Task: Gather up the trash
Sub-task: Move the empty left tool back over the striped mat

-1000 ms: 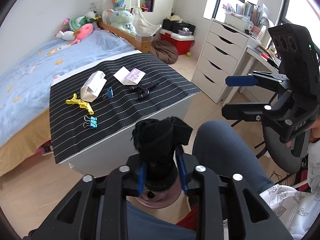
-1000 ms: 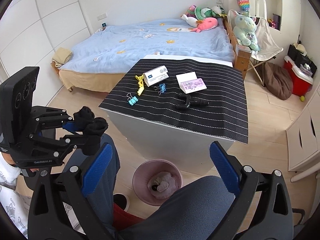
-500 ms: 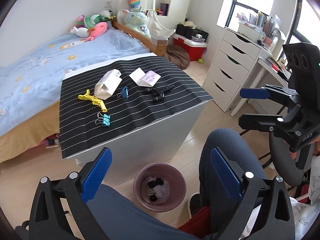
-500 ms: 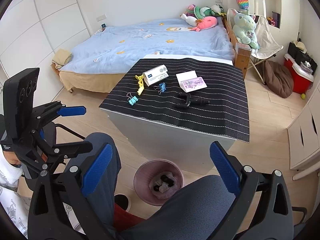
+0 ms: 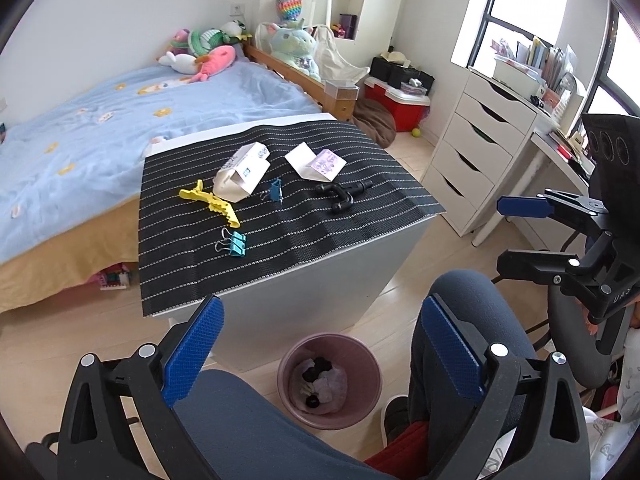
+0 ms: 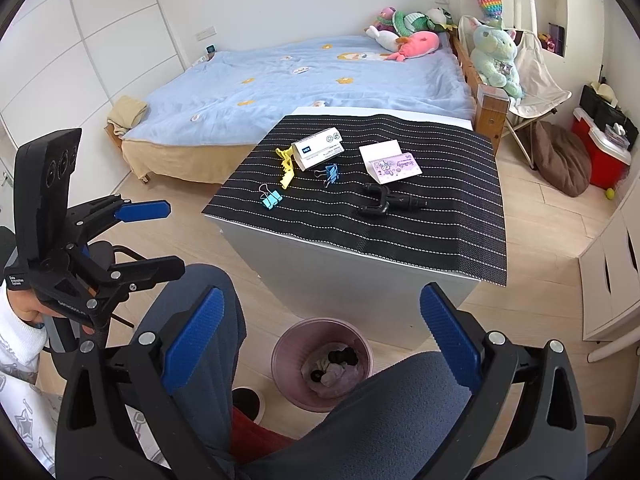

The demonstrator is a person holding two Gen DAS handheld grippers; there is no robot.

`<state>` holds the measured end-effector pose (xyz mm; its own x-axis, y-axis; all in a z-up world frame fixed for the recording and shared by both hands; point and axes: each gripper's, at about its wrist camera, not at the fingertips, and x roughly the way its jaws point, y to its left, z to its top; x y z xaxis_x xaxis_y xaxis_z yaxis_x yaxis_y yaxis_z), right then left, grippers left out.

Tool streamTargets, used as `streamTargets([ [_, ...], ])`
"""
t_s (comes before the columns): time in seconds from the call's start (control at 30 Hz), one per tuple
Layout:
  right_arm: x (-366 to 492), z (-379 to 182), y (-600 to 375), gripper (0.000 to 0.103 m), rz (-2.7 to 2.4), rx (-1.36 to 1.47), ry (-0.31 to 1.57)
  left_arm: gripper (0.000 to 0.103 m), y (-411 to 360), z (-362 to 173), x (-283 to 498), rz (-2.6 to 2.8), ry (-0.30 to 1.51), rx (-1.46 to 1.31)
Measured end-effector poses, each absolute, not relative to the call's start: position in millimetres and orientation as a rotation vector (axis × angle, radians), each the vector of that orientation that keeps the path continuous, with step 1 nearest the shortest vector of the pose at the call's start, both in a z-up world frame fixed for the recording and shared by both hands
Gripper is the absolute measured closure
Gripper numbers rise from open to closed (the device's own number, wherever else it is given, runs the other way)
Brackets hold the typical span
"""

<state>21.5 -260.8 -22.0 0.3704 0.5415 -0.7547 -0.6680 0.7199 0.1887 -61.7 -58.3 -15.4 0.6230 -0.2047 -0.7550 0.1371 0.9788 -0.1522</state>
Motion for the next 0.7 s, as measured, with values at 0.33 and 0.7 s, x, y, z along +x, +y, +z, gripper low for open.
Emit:
streamTargets([
  [0.33,40,-20,-249,0.006,0.787,-0.166,0.901,0.008,-35,-9,-37,-0.16,0.855,-0.099],
  [0.7,64,-19,-232,0.006,0.792,-0.175,0.903,0.008,-14,-23,11,-0.137,0.908,-0.094],
])
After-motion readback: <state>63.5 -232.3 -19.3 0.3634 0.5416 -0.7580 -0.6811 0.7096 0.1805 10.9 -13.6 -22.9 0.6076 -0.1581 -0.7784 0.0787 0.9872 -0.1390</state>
